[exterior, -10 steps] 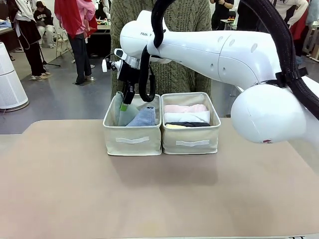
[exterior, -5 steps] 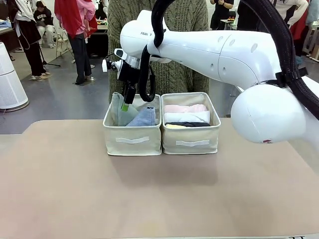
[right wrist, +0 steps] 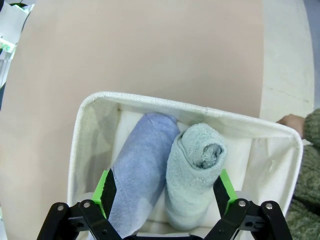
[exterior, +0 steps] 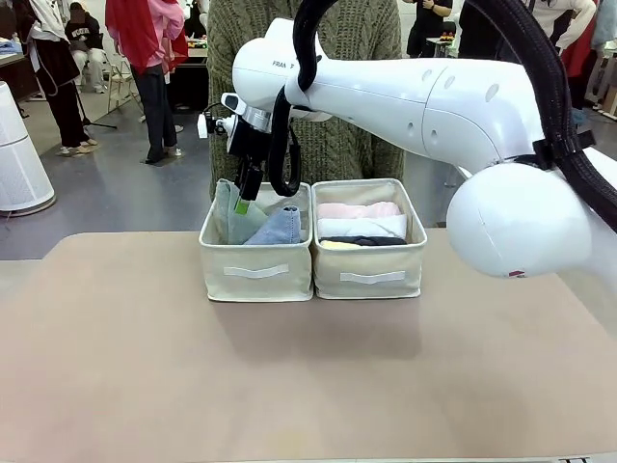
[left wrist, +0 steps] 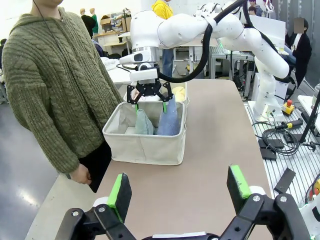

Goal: Sort the towels based on their folding style.
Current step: Pick up another triangle-folded towel from the table and place it in the left Fabric basket.

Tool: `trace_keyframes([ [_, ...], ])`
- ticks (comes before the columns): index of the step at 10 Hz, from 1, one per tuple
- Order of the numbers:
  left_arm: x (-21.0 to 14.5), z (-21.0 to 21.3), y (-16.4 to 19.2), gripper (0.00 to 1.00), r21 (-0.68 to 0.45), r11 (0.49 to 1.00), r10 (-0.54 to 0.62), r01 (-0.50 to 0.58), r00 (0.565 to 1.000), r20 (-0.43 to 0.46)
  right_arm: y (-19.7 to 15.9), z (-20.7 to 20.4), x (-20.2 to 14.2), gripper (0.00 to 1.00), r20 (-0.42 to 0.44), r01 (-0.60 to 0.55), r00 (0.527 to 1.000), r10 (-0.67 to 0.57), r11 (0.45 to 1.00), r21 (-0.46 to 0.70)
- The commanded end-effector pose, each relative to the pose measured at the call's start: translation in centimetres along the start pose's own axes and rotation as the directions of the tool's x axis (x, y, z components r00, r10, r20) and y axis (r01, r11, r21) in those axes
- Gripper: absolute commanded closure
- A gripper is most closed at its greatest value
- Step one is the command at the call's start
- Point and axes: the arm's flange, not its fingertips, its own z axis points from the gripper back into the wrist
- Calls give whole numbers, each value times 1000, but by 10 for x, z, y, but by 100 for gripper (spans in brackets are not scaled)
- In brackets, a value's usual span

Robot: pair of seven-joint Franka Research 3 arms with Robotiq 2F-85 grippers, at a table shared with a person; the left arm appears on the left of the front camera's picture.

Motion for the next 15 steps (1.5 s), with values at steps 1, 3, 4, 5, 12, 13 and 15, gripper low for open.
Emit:
trace_keyframes([
  [1, 0, 0, -2, 0, 11, 1000, 2, -1, 1000, -4, -15, 11, 10, 0, -40, 44, 998, -45, 999, -25],
  [3, 0, 0, -2, 0, 11, 1000, 2, -1, 1000, -4, -11, 29, 8, 0, -38, 49, 998, -51, 997, -63],
  [4, 0, 0, -2, 0, 11, 1000, 2, -1, 1000, -4, -9, 32, 6, 0, -30, 49, 998, -51, 997, -67],
  [5, 0, 0, -2, 0, 11, 1000, 2, -1, 1000, -4, -8, 32, 6, 0, -26, 49, 998, -51, 997, -67],
  [12, 0, 0, -2, 0, 11, 1000, 2, -1, 1000, -4, 67, 91, 22, 0, -269, 211, 938, -218, 976, -55],
  [13, 0, 0, -2, 0, 11, 1000, 2, -1, 1000, -4, 107, 117, 14, 0, -310, 274, 907, -284, 959, -75],
  [15, 0, 0, -2, 0, 11, 1000, 2, -1, 1000, -4, 189, 157, -28, 0, -296, 386, 859, -418, 908, -163],
])
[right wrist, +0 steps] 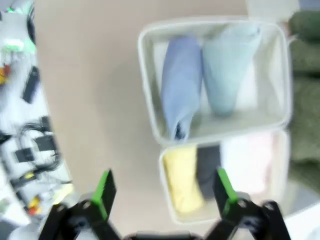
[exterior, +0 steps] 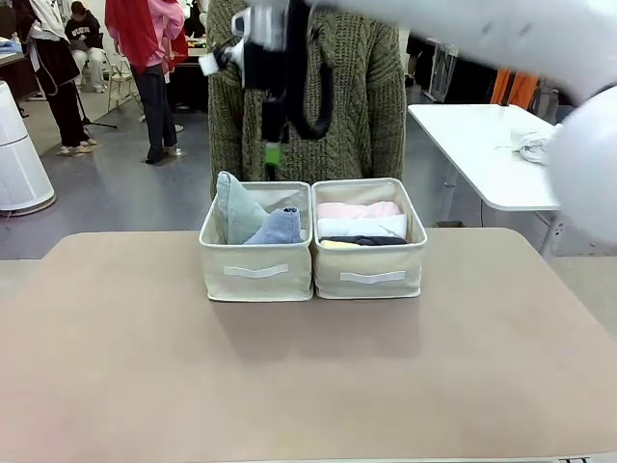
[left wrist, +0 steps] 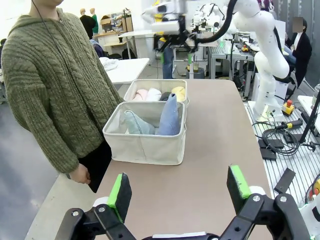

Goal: Sort the towels based on their folding style.
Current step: Pick up another triangle-folded towel from the table and place it in the left Fabric basket.

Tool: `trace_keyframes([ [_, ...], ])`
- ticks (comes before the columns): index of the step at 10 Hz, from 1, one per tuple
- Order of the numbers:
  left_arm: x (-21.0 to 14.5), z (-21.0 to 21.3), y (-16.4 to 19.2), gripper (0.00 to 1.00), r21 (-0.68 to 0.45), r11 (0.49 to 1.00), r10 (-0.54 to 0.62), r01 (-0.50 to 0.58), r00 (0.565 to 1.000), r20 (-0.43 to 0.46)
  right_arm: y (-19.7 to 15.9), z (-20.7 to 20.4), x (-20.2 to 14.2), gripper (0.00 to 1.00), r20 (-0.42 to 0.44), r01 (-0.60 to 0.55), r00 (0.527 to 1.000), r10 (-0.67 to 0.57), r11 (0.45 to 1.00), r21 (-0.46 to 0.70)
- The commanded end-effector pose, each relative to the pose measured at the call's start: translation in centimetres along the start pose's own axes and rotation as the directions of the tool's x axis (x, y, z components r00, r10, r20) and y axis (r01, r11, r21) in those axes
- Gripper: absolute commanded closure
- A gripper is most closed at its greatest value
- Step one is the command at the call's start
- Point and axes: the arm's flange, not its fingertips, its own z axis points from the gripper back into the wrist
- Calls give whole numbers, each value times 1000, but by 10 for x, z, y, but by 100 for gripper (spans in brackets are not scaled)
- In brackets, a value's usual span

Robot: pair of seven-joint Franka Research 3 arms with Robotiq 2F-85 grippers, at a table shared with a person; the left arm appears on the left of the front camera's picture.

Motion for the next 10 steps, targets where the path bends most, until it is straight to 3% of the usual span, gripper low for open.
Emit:
trace_keyframes([
  [1, 1, 0, -2, 0, 11, 1000, 1, -1, 1000, -4, 81, -21, -108, 0, 4, 152, 988, -152, 988, -17],
  [3, 1, 0, -2, 0, 11, 1000, 1, -1, 1000, -4, 109, -14, -168, 0, 49, 270, 962, -268, 960, -69],
  [6, 1, 0, -2, 0, 11, 1000, 1, -1, 1000, -4, 121, 11, -249, 0, 169, 310, 942, -290, 945, -106],
  [10, 1, 0, -2, 0, 11, 1000, 1, -1, 1000, -4, 86, 22, -292, 0, 170, 266, 952, -253, 962, -61],
])
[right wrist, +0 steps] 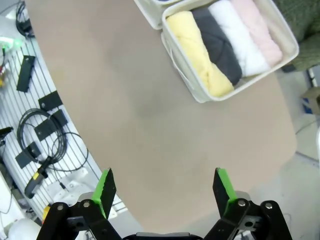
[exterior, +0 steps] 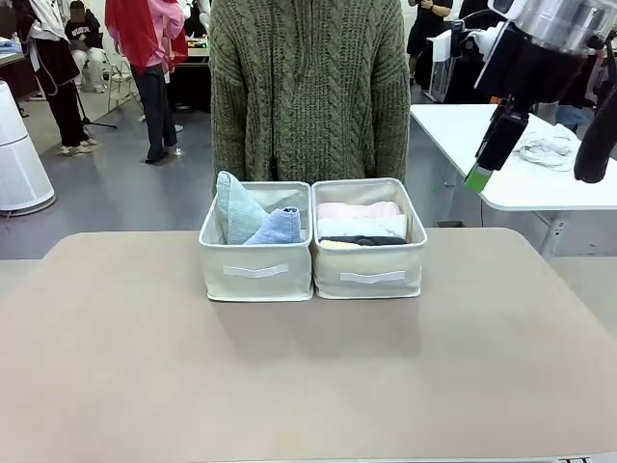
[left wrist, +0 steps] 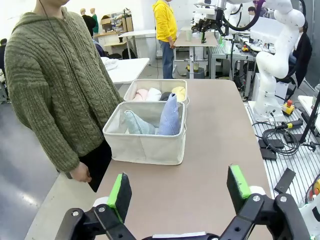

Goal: Sort the towels based on their folding style.
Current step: Pick up another triangle-folded towel from the table and place it in the left Fabric basket.

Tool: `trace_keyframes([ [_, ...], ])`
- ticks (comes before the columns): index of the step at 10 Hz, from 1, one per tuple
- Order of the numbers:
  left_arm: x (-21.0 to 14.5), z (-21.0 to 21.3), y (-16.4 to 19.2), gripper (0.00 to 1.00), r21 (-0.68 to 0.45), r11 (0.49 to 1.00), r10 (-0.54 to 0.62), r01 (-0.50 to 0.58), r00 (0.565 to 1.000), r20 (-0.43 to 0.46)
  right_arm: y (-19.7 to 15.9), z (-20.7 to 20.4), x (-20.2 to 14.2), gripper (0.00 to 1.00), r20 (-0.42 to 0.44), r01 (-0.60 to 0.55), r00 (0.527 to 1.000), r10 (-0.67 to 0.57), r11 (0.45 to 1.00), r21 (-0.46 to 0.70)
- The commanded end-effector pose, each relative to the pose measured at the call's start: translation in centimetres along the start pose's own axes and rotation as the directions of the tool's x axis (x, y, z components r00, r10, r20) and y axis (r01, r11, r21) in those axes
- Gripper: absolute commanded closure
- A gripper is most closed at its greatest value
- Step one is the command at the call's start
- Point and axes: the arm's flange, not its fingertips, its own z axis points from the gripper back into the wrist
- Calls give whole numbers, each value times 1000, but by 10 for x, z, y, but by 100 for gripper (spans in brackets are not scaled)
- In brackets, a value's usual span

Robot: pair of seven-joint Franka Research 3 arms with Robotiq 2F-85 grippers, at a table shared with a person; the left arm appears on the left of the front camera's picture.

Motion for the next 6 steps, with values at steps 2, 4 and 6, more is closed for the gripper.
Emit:
trace_keyframes([
  [2, 1, -1, -2, 0, 10, 1000, 0, 0, 1000, -4, 0, 0, 0, 0, 0, 0, 1000, 0, 1000, 0],
  [4, 1, -1, -2, 0, 10, 1000, 0, 0, 1000, -4, 0, 0, 0, 0, 0, 0, 1000, 0, 1000, 0],
  [6, 1, -1, -2, 0, 10, 1000, 0, 0, 1000, -4, 0, 0, 0, 0, 0, 0, 1000, 0, 1000, 0],
])
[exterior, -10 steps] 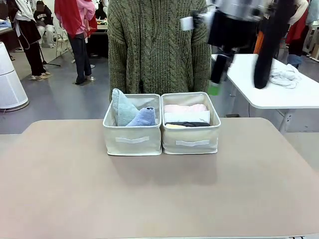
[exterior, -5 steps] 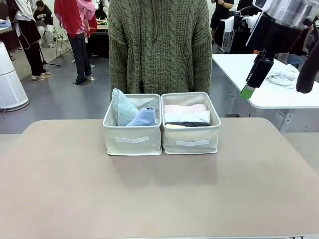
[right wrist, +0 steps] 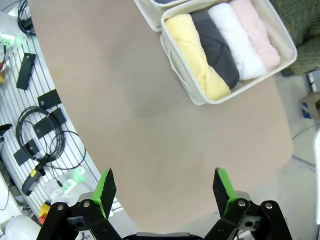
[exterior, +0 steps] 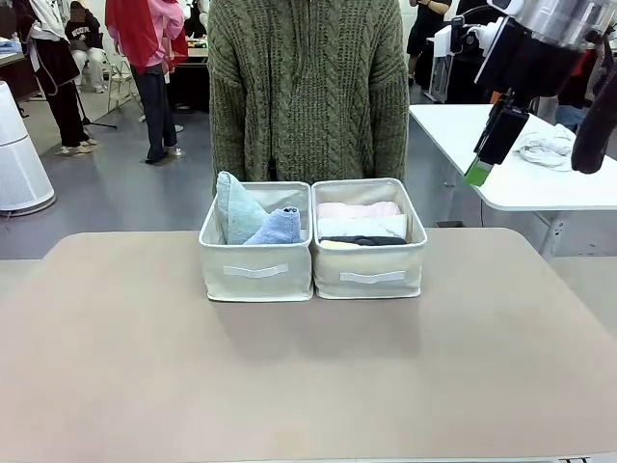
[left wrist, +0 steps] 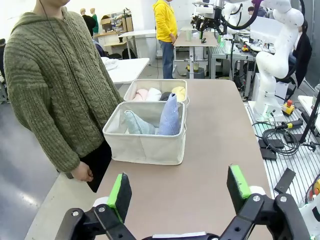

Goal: Sort the towels based on their folding style.
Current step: Pick up another triangle-folded towel from the table and place it in the left Fabric basket.

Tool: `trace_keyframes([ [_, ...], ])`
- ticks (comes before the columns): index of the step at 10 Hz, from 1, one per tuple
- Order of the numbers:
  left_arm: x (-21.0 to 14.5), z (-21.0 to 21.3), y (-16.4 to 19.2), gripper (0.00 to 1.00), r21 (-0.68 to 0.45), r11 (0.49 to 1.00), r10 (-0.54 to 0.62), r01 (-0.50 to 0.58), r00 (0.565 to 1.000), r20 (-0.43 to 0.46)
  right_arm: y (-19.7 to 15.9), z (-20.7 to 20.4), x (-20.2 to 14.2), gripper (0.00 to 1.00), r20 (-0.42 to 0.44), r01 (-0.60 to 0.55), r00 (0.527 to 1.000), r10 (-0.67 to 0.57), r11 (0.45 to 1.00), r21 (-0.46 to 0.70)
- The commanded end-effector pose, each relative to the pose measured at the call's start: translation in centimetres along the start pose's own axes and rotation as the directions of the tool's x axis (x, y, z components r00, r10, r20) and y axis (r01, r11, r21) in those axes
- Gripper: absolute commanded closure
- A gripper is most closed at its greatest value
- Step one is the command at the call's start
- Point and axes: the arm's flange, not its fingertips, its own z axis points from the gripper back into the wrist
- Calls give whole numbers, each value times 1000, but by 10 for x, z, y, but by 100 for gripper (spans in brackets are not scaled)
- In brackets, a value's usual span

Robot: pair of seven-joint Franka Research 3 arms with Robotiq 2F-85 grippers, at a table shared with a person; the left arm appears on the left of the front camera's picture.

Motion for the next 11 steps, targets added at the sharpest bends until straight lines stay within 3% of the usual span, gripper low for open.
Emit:
trace_keyframes([
  [1, 1, -1, -2, 0, 10, 1000, 1, -1, 1000, -4, 4, -5, -3, 0, -5, 21, 1000, -21, 1000, 1],
  [4, 1, -1, -2, 0, 10, 1000, 1, -1, 1000, -4, 0, -1, 0, 0, -1, 0, 1000, 0, 1000, 1],
  [6, 1, -1, -2, 0, 10, 1000, 1, -1, 1000, -4, -39, 41, -45, 0, 246, -123, 966, 78, 978, 170],
  [8, 1, -1, -2, 0, 10, 1000, 1, -1, 1000, -4, -71, 76, -99, 0, 504, -189, 860, 76, 966, 176],
  [11, 1, -1, -2, 0, 10, 1000, 1, -1, 1000, -4, -102, 79, -195, 0, 698, -249, 716, 24, 943, 222],
])
